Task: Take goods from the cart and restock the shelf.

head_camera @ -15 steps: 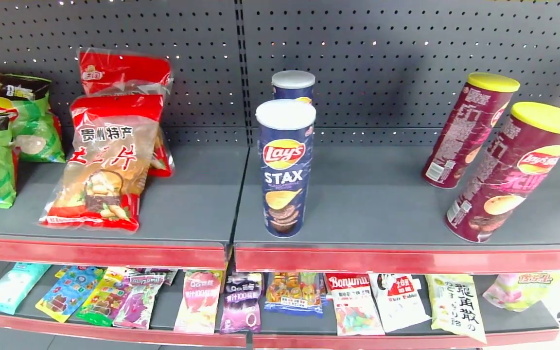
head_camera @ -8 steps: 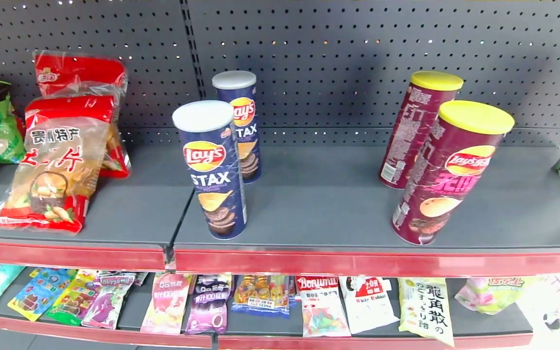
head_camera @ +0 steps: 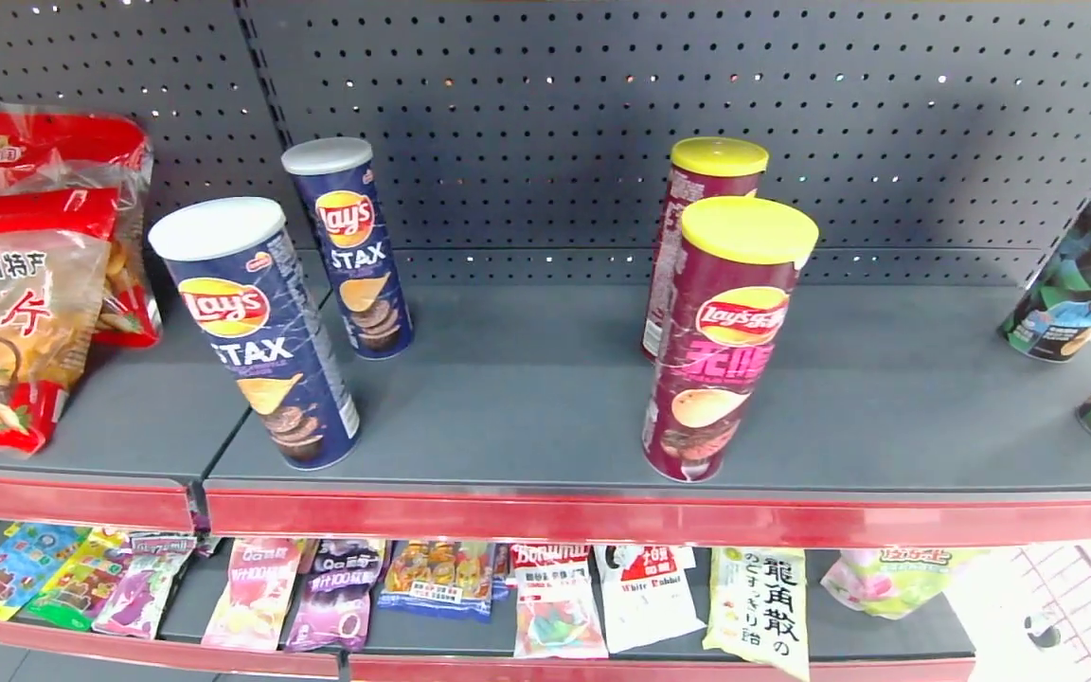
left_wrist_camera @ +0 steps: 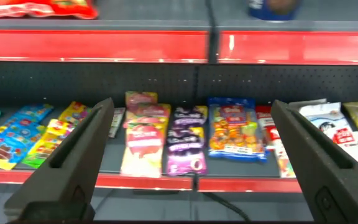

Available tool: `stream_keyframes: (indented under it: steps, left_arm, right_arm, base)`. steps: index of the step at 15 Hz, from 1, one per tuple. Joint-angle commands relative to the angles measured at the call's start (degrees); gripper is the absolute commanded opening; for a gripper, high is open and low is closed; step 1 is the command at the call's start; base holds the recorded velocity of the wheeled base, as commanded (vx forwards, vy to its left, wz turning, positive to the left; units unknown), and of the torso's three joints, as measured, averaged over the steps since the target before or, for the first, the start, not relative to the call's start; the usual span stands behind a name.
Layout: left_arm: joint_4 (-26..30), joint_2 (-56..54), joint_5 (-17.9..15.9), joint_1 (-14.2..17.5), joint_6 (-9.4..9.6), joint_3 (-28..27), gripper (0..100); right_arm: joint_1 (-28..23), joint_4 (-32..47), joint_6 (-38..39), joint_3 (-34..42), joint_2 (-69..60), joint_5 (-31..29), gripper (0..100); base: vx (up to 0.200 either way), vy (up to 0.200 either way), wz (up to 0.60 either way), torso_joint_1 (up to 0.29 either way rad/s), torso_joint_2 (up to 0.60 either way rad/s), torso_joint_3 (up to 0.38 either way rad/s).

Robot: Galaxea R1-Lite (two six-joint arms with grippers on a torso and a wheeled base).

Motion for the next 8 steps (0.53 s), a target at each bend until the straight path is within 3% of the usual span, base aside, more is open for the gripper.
stream_keyframes:
  steps: [1,2,8]
  left_arm:
    - [0.0,0.1,0.0,0.0,-0.01,0.0,100]
    - [0.0,0.1,0.0,0.0,-0.01,0.0,100]
    - [0.0,0.1,0.0,0.0,-0.01,0.0,100]
  right_arm:
    - [0.0,0.0,0.0,0.0,0.0,0.0,100]
    - [0.0,0.0,0.0,0.0,0.0,0.0,100]
    - [0.0,0.0,0.0,0.0,0.0,0.0,100]
  base:
    - [0.0,-0.2,0.0,-0.002,0.0,-0.002]
    - [0.0,-0.2,0.0,0.007,0.0,0.002]
    - [0.0,0.0,0.0,0.0,0.0,0.0]
